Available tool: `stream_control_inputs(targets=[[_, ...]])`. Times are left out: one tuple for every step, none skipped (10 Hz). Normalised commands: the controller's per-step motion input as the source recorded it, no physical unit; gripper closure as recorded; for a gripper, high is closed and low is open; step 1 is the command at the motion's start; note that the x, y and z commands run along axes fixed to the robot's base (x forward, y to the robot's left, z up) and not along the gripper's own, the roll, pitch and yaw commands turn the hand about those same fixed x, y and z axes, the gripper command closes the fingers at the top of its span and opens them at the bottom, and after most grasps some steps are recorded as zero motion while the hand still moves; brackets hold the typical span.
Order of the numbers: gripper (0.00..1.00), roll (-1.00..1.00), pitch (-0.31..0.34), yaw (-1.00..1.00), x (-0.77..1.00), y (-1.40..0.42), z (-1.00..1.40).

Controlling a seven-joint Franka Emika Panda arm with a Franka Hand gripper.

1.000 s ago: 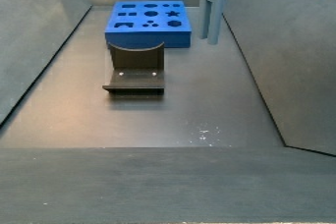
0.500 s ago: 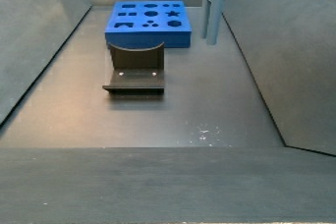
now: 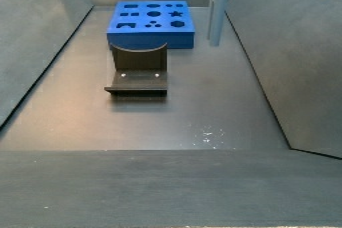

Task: Pick up the square-circle object. Move up. Place the square-circle object on the fixture. Regrasp the square-circle object. Rotate the square-circle object. Move to above the board. Insert the square-circle object.
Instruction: Rotate the square-circle object.

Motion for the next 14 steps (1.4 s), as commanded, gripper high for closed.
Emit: stream_control_inputs(targets=[[1.0,-0.15,0.026,-0.11,0.01,0.0,-1.0],[1.0,-0.13,0.001,-0.09,0.02,0.01,-1.0],[1.0,-0.11,-0.018,-0.08,0.02,0.01,-1.0],[1.0,-0.07,-0.039,-0.07,0.01,0.02,-1.0],[1.0,-0.05,-0.045,-0.06,0.02,0.03,-1.0],[1.0,-0.02,-0.037,-0.06,0.02,0.04,-0.9],[1.0,-0.01,-0.035,-0.06,0.03,0.04,-0.79],[1.0,0.01,-0.028,-0.05,0.03,0.04,-0.58],[1.0,0.03,-0.025,-0.05,0.02,0.04,-0.43],[1.0,0.04,-0.016,-0.05,0.01,0.02,-0.31],[1.0,0.04,-0.016,-0.05,0.01,0.02,-0.31],[1.0,0.04,-0.012,-0.05,0.0,0.01,-0.31],[1.0,0.04,-0.013,-0.05,0.0,0.01,-0.31],[1.0,0.04,-0.014,-0.05,0.0,0.01,-0.31]])
